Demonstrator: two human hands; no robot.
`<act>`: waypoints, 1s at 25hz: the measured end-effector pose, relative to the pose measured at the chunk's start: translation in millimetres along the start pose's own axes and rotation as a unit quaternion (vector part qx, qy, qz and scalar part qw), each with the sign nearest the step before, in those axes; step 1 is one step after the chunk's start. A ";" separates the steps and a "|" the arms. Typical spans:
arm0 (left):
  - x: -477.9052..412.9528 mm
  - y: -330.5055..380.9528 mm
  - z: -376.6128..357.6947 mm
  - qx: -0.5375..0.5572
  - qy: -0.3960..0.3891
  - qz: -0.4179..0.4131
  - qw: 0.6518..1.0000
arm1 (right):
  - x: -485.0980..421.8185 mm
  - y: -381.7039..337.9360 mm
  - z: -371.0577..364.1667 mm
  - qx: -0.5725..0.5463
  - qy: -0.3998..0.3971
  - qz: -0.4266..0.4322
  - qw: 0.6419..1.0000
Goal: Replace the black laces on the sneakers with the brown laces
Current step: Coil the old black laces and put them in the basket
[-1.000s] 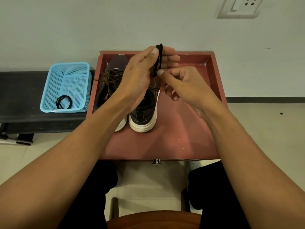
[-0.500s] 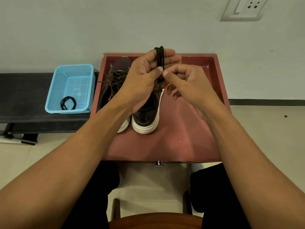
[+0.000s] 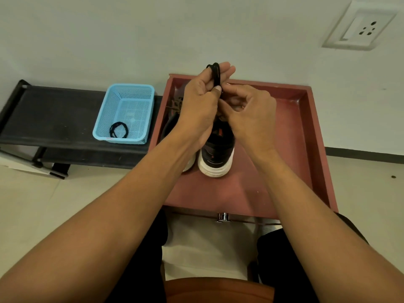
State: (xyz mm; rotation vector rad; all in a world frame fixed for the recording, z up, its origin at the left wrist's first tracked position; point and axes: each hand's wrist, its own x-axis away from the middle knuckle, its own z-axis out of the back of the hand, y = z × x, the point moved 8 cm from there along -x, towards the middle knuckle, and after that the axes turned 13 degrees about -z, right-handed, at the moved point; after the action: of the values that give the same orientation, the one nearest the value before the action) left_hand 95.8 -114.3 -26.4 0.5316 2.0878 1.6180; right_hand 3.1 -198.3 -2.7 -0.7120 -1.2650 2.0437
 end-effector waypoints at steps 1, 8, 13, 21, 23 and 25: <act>1.4 2.0 3.2 -0.011 0.007 0.001 1.000 | -0.1 -2.9 -4.3 -0.002 0.009 0.008 1.000; 13.5 19.0 26.7 -0.125 -0.013 0.070 0.990 | -8.8 5.6 -46.8 -0.030 -0.088 -0.074 0.993; 22.7 43.7 76.5 -0.208 -0.017 0.100 0.973 | -4.7 -10.4 -101.2 -0.060 -0.154 -0.082 0.983; 44.0 83.1 169.6 -0.225 0.020 0.005 0.974 | -16.4 -33.3 -171.3 -0.162 -0.198 -0.129 0.958; 45.1 86.6 210.1 -0.266 0.117 -0.048 0.956 | -19.2 -36.6 -188.6 -0.163 -0.208 -0.140 0.954; 42.7 72.0 247.1 -0.284 0.191 -0.033 0.939 | -21.4 -36.9 -206.1 -0.166 -0.220 -0.152 0.949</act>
State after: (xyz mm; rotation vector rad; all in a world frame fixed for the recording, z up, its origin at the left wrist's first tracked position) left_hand 201.2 124.1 -14.6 -0.0559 1.7124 2.2954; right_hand 173.4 -83.1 -47.8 -0.1736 -1.8755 1.8038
